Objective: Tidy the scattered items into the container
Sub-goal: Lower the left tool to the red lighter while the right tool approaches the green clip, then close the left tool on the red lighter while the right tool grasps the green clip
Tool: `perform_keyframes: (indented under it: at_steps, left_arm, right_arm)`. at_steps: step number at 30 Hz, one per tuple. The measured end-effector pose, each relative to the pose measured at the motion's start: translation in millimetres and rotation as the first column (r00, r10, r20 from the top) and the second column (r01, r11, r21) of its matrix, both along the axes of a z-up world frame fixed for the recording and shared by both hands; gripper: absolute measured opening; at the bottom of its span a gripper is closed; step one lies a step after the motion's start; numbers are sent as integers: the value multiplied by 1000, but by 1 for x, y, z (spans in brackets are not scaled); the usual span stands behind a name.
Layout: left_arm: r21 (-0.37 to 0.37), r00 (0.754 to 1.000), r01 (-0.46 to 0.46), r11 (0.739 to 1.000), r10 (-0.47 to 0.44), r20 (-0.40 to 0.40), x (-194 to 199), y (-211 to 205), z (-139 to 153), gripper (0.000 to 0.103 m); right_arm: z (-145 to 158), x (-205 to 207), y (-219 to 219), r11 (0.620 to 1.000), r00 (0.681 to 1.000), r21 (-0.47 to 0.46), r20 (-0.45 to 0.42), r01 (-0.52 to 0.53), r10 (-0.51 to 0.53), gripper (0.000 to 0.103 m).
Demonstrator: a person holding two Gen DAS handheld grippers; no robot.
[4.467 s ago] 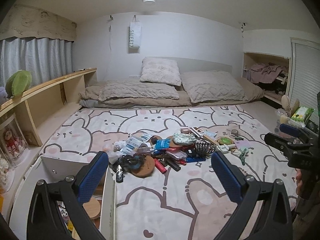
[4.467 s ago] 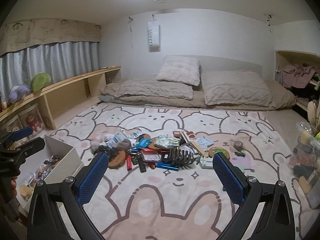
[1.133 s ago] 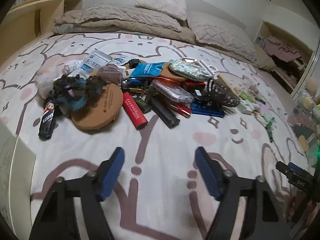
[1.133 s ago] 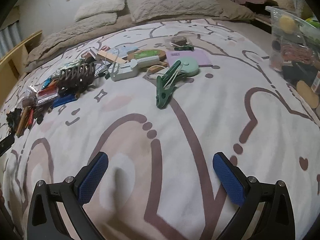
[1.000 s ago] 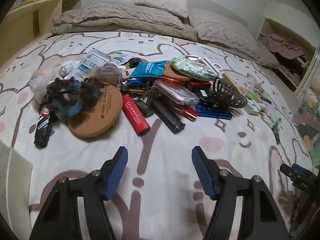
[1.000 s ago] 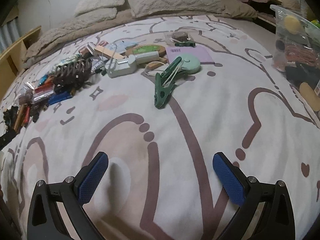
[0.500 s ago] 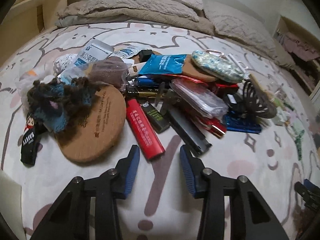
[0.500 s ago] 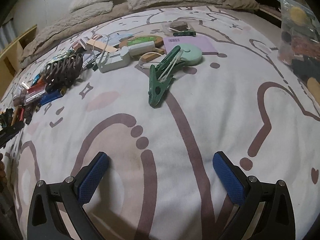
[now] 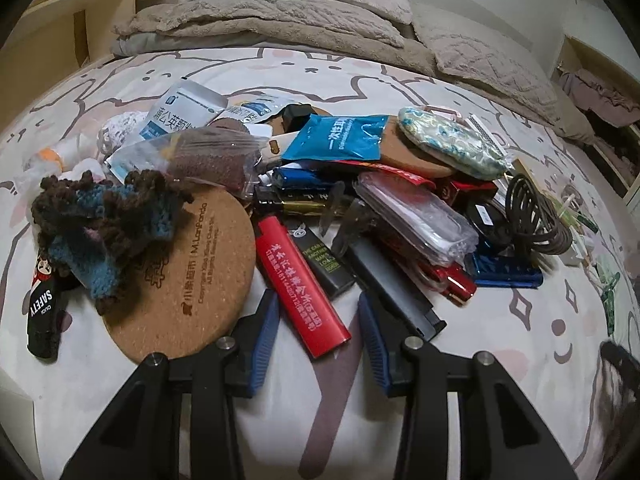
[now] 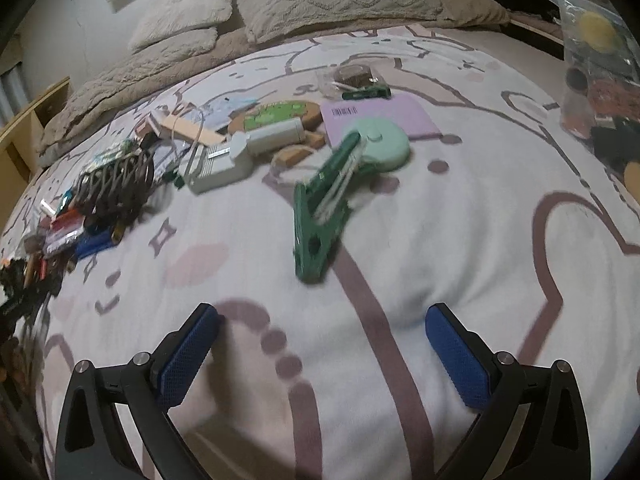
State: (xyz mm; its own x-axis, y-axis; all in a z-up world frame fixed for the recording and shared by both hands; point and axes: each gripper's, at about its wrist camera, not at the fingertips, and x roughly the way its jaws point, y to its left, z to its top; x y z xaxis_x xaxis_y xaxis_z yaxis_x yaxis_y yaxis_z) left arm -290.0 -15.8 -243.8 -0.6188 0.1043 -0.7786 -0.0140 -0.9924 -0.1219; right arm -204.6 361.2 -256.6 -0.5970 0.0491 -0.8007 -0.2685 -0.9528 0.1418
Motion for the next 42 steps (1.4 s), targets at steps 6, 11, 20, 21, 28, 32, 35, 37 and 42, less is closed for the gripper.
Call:
perform_keyframes:
  at_steps: [6, 11, 20, 21, 28, 32, 35, 37, 42]
  left_arm:
    - [1, 1000, -6, 1000, 6, -20, 3, 0, -3, 40]
    - [58, 1000, -9, 998, 10, -17, 3, -7, -6, 40]
    - [16, 1000, -8, 1000, 9, -25, 5, -2, -6, 40]
    - [7, 1000, -8, 1000, 9, -28, 6, -1, -6, 40]
    - [-33, 999, -19, 999, 18, -49, 9, 2, -4, 33]
    - [-22, 998, -21, 1000, 20, -54, 11, 2, -4, 27]
    - [-5, 998, -22, 1000, 21, -61, 14, 0, -2, 21]
    - [10, 998, -22, 1000, 23, -63, 17, -1, -2, 20]
    - [47, 998, -17, 999, 20, -66, 32, -4, 0, 19]
  right_arm:
    - [1, -15, 1, 1000, 1000, 21, -26, 13, -12, 86]
    - [1, -25, 0, 999, 999, 40, -42, -5, 6, 71]
    - [3, -20, -5, 998, 996, 52, -84, -25, 30, 30]
    - [4, -19, -6, 998, 996, 55, -87, -29, 34, 26]
    - [5, -15, -8, 998, 992, 52, -113, -46, 52, 23]
    - [6, -11, -11, 997, 991, 45, -117, -59, 64, 23]
    - [6, -5, -14, 997, 990, 35, -121, -74, 77, 23]
    - [7, 1, -17, 996, 988, 27, -125, -83, 86, 23]
    - [8, 16, -26, 994, 985, 8, -134, -108, 109, 23]
